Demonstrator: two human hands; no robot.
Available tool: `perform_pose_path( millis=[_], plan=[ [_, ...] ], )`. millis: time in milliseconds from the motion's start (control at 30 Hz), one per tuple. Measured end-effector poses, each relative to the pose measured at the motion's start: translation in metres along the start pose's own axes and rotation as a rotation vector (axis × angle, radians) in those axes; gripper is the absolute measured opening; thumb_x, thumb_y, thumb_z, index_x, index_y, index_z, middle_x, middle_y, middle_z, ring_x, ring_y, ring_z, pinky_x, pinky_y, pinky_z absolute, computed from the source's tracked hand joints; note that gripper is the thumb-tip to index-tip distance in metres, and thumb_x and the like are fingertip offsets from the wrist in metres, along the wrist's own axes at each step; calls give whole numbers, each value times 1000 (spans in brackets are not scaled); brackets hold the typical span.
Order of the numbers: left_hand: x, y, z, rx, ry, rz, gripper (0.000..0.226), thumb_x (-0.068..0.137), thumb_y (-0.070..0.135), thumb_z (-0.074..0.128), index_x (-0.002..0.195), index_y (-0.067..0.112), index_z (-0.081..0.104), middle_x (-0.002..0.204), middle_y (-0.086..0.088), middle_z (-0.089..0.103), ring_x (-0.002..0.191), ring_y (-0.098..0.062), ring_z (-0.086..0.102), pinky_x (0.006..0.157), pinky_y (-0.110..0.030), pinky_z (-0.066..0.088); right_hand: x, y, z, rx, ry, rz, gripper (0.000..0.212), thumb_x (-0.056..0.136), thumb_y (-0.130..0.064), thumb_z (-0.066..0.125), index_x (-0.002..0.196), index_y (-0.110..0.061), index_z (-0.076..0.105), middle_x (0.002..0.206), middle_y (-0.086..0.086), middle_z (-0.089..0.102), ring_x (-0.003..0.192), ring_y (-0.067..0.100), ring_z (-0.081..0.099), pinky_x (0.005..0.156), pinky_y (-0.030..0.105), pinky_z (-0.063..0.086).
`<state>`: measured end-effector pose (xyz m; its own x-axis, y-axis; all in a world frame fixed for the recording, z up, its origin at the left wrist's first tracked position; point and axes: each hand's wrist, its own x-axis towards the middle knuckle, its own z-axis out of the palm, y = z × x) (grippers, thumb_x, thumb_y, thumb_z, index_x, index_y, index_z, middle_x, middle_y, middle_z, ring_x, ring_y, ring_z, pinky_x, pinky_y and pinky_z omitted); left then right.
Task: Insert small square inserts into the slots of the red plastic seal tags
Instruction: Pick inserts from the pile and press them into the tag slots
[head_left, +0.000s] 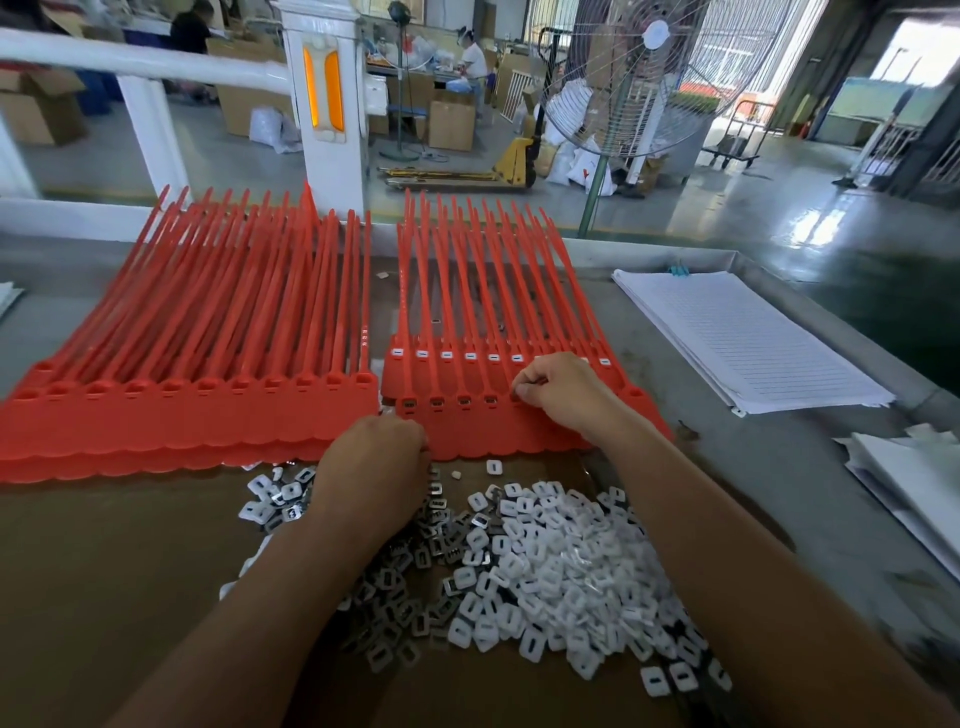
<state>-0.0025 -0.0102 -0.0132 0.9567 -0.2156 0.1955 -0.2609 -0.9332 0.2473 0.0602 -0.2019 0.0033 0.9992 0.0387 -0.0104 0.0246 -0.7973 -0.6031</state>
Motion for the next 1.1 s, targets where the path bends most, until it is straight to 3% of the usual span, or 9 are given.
perform_pose_path(
  millis=[167, 233, 300, 533, 733, 867, 1000, 1100],
  plan=[
    [1, -1, 1, 2, -5, -14, 28, 93, 21, 41, 105, 16, 65, 114, 0, 63, 100, -17, 58, 84, -29, 47, 3, 1, 2, -50, -23, 12, 17, 88, -10, 57, 87, 0, 71, 93, 8, 70, 81, 15, 64, 57, 11, 39],
    [2, -1, 2, 4, -5, -7, 28, 93, 21, 40, 105, 16, 65, 115, 0, 63, 101, -17, 57, 85, -29, 47, 4, 0, 2, -78, -27, 4, 15, 88, -10, 57, 87, -4, 71, 95, 4, 70, 71, 4, 58, 56, 12, 39],
    [1, -1, 1, 5, -4, 0, 28, 93, 21, 41, 105, 15, 65, 114, -1, 63, 101, -17, 57, 85, -29, 47, 5, -1, 3, -94, -19, 9, 14, 87, -12, 59, 89, -10, 72, 98, 1, 69, 71, 1, 52, 66, 17, 40],
    [-1, -1, 1, 4, -4, 3, 27, 92, 19, 41, 104, 15, 65, 112, -1, 63, 99, -18, 58, 84, -30, 48, 6, -3, 5, -62, 34, 66, 15, 82, -9, 63, 93, -15, 71, 109, 1, 67, 102, 15, 58, 76, 23, 38],
    [-1, 0, 0, -1, 18, 6, 25, 92, 20, 42, 98, 15, 66, 101, -1, 66, 91, -17, 59, 77, -28, 49, 5, 2, 3, -32, 2, 35, 17, 84, -13, 64, 99, -15, 70, 112, 0, 66, 95, 9, 55, 79, 23, 40],
    [-2, -1, 1, -11, 33, 7, 23, 92, 21, 42, 94, 15, 64, 98, -1, 65, 88, -16, 59, 74, -27, 47, -3, 0, 0, 13, -18, 23, 16, 85, -15, 63, 101, -15, 68, 111, 0, 64, 103, 13, 55, 84, 25, 40],
    [0, -2, 2, -2, 35, 13, 26, 92, 23, 41, 96, 18, 66, 102, 2, 65, 92, -14, 58, 76, -25, 46, -24, -20, -4, 27, -28, -117, 4, 85, -25, 63, 88, -26, 63, 86, -19, 57, 84, -1, 53, 68, 15, 35],
    [2, -4, 2, -6, 25, 7, 24, 91, 20, 43, 95, 18, 66, 101, 2, 65, 92, -15, 58, 76, -26, 46, -43, -41, 4, -30, -150, -259, 9, 86, -25, 62, 91, -22, 69, 79, -24, 56, 70, -13, 50, 61, 7, 34]
  ],
)
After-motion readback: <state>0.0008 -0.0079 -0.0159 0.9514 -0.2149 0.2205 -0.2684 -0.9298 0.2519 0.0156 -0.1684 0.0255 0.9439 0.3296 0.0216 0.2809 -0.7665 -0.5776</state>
